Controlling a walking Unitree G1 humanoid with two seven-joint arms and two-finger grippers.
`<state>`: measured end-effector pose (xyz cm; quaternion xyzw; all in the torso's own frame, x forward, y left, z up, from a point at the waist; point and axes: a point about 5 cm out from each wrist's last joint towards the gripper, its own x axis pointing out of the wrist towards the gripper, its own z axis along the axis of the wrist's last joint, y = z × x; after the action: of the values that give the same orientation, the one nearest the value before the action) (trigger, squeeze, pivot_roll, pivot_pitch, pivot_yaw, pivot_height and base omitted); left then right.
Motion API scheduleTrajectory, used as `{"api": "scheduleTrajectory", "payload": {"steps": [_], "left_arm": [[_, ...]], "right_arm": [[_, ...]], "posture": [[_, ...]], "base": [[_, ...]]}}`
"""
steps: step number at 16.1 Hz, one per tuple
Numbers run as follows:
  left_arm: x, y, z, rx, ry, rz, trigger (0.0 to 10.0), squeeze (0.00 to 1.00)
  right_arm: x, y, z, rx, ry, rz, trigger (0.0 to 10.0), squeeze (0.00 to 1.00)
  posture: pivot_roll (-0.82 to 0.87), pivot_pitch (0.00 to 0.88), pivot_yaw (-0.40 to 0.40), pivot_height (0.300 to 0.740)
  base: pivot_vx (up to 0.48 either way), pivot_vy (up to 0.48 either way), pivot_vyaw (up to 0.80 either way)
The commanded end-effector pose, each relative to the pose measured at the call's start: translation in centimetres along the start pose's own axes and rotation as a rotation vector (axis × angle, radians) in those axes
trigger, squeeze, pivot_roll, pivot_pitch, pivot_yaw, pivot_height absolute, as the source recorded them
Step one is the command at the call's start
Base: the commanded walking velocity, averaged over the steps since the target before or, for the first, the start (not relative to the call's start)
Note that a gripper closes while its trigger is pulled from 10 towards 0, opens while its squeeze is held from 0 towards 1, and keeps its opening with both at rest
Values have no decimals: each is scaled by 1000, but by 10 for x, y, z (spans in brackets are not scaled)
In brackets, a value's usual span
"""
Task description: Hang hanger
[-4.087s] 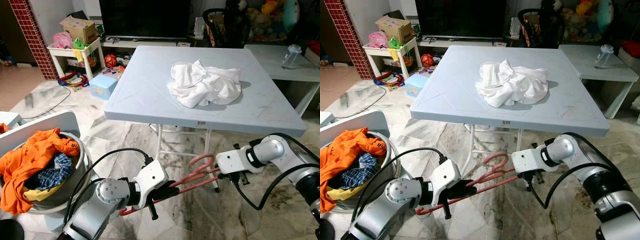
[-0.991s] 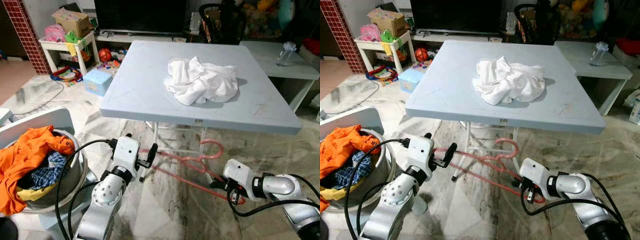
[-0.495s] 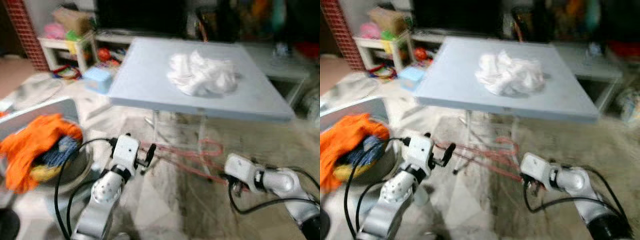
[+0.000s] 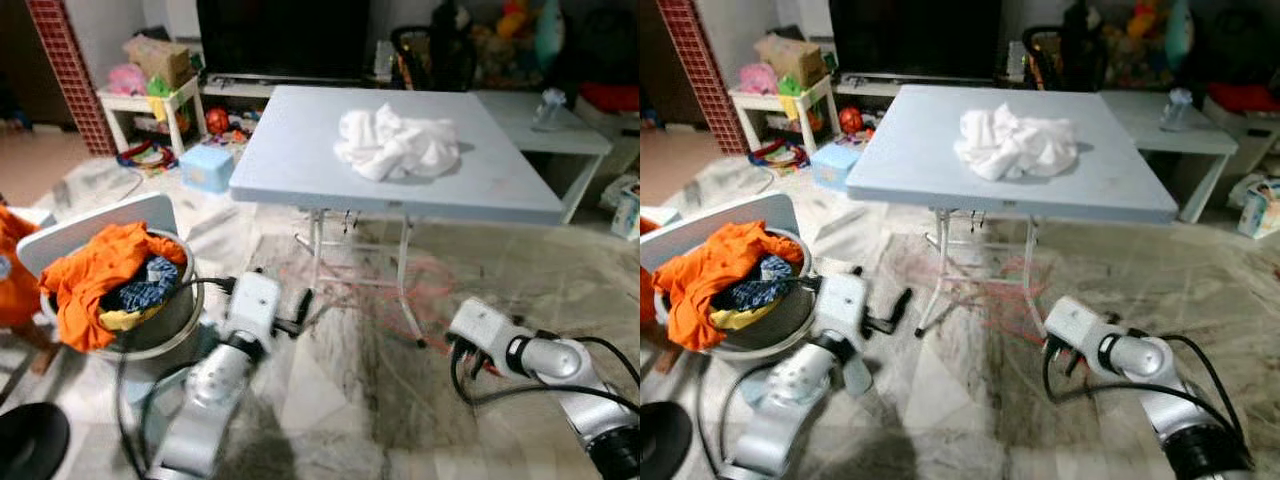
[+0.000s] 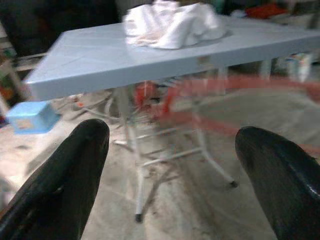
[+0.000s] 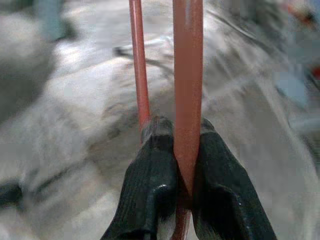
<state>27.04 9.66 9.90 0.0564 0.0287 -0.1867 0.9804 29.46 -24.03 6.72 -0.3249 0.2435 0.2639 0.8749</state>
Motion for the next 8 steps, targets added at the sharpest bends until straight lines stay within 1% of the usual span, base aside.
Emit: {"api": "scheduleTrajectory", "payload": {"steps": [1, 2, 3, 4, 5, 6, 7, 8], "left_arm": [[0, 1, 3, 9, -16, -3, 10000, 0], [-1, -1, 3, 10, -16, -9, 10000, 0], [-2, -1, 1, 10, -11, -3, 10000, 0], [-3, 1, -1, 22, -6, 27, 10000, 0], [-3, 4, -3, 11, 2, 46, 10000, 0], [-3, 3, -1, -48, -3, 35, 10000, 0], [-2, 3, 2, -77, -14, 31, 10000, 0], [0, 3, 4, -98, -30, 25, 10000, 0]], "right_arm": [[0, -5, -5, 118, 12, -107, 10000, 0], [1, -6, -7, 244, 22, -214, 10000, 0], [2, -6, -7, 392, 6, -294, 10000, 0], [1, -9, -5, 579, -30, -390, 10000, 0], [-2, -7, -8, 703, -28, -472, 10000, 0], [-6, -3, -10, 738, -24, -543, 10000, 0], [-10, 3, -11, 737, -12, -619, 10000, 0], [-10, 16, -12, 840, 2, -682, 10000, 0]], "posture": [[33, 0, -30, 740], [31, 0, -26, 740], [28, 0, -24, 740], [24, 0, -21, 740], [17, 0, -22, 740], [13, 0, -27, 740], [17, 0, -29, 740], [20, 0, -23, 740]], "base": [[0, 0, 0], [0, 0, 0], [0, 0, 0], [0, 0, 0], [0, 0, 0], [0, 0, 0], [0, 0, 0], [0, 0, 0]]}}
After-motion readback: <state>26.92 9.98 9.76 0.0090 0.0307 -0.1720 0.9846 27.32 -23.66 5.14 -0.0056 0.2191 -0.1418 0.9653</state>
